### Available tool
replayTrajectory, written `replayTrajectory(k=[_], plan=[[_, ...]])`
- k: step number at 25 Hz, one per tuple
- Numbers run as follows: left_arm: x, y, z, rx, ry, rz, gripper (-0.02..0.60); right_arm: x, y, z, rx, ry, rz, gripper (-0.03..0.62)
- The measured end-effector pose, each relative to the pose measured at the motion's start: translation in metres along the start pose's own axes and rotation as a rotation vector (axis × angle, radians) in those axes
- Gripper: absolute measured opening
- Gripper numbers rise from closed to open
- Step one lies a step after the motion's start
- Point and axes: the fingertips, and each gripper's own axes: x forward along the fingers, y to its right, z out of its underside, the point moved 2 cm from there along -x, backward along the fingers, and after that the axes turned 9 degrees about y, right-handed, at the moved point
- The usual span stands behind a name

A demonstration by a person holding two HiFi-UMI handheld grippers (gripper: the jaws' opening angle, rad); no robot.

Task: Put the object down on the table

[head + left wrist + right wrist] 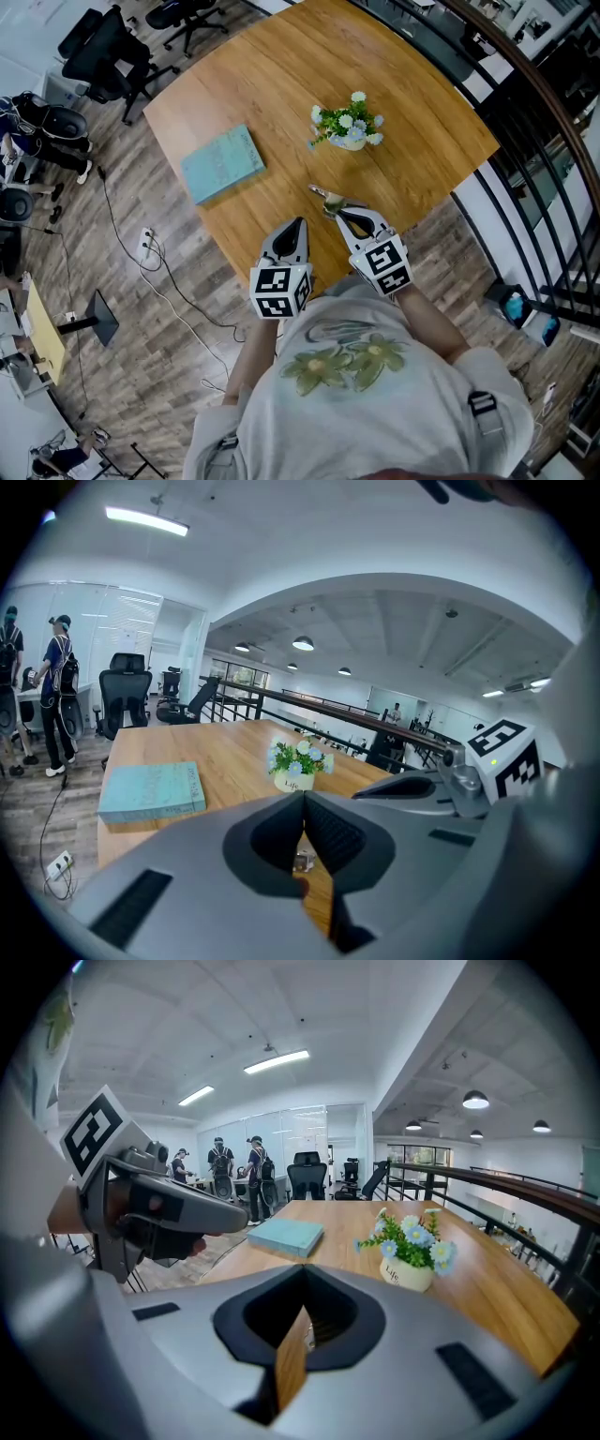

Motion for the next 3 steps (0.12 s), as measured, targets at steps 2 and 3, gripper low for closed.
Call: replayTrajectory(k=[2,3], plan=[[-0.0019,0.0004,0.0010,0.000,-0.001,0.000,0.017,-0.0011,-0.0012,0.0013,-0.003,-0.003,0.001,0.006],[-0.0028,0.0005,0.0014,0.001,-0.001,0.000,0.017,-0.0016,-0.0019,0.0016,-0.005,-0.002,0.001,0.006]])
